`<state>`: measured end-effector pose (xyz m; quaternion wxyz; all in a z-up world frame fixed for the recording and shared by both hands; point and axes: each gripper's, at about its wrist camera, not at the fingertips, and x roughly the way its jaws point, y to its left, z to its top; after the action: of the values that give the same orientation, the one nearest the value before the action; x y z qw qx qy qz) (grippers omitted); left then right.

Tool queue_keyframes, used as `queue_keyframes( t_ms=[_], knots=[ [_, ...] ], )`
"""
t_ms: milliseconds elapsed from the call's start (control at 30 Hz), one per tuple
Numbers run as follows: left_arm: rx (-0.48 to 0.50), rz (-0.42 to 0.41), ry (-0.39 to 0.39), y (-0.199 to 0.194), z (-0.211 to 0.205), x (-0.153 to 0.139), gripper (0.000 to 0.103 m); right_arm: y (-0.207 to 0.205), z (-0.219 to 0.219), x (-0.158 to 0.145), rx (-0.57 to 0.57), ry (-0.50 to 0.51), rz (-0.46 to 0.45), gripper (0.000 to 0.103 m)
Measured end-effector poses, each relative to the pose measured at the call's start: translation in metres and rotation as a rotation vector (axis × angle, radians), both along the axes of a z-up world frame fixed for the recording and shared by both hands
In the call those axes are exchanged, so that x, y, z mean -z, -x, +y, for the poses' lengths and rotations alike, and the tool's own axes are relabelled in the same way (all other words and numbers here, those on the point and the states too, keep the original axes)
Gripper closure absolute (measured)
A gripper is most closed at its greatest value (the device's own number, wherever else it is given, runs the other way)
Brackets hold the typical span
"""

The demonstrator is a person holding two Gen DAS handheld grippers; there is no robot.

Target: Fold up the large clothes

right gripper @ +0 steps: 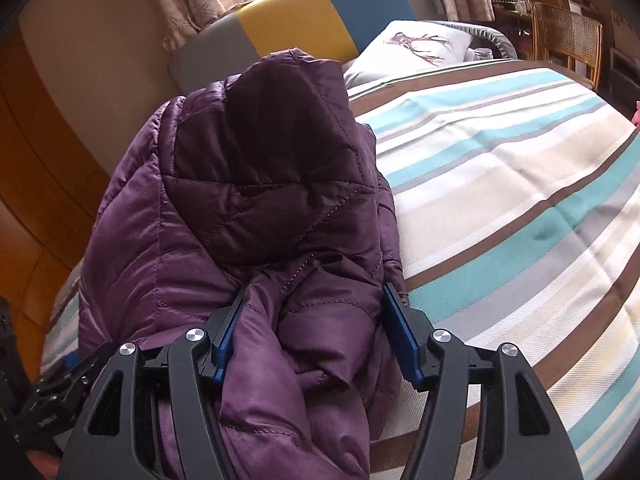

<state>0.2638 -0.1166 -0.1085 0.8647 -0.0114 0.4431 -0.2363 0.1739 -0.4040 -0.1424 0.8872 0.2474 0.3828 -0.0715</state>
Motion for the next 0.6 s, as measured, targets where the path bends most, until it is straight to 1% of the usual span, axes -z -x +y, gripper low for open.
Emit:
queue_keyframes(
  t_ms=[67, 133, 200, 233, 333, 400, 500, 600],
  knots=[
    [-0.011, 0.019, 0.054, -0.002, 0.007, -0.006, 0.002, 0.0, -0.009, -0.009, -0.006, -0.058, -0.006, 0.038],
    [-0.027, 0.024, 0.107, -0.004, 0.015, -0.013, 0.002, 0.0, -0.018, -0.014, -0.018, -0.121, -0.02, 0.03],
    [-0.044, 0.044, 0.164, -0.012, 0.022, -0.015, 0.002, -0.001, -0.026, -0.015, -0.008, -0.166, -0.025, 0.03],
    [-0.051, 0.058, 0.176, -0.013, 0.021, -0.015, 0.002, -0.004, -0.032, -0.013, -0.006, -0.197, -0.023, 0.03],
    [-0.037, 0.102, 0.168, -0.025, 0.014, -0.009, 0.002, -0.019, -0.042, -0.003, -0.028, -0.272, 0.012, 0.03],
    [-0.015, 0.113, 0.155, -0.027, 0.007, -0.006, 0.002, -0.024, -0.045, 0.003, -0.036, -0.285, 0.028, 0.029],
    [0.016, 0.106, 0.137, -0.031, 0.0, -0.001, 0.002, -0.034, -0.054, 0.01, -0.055, -0.304, 0.03, 0.029],
    [0.025, 0.116, 0.151, -0.033, -0.001, 0.002, 0.002, -0.033, -0.052, 0.014, -0.065, -0.311, 0.028, 0.029]
  ],
)
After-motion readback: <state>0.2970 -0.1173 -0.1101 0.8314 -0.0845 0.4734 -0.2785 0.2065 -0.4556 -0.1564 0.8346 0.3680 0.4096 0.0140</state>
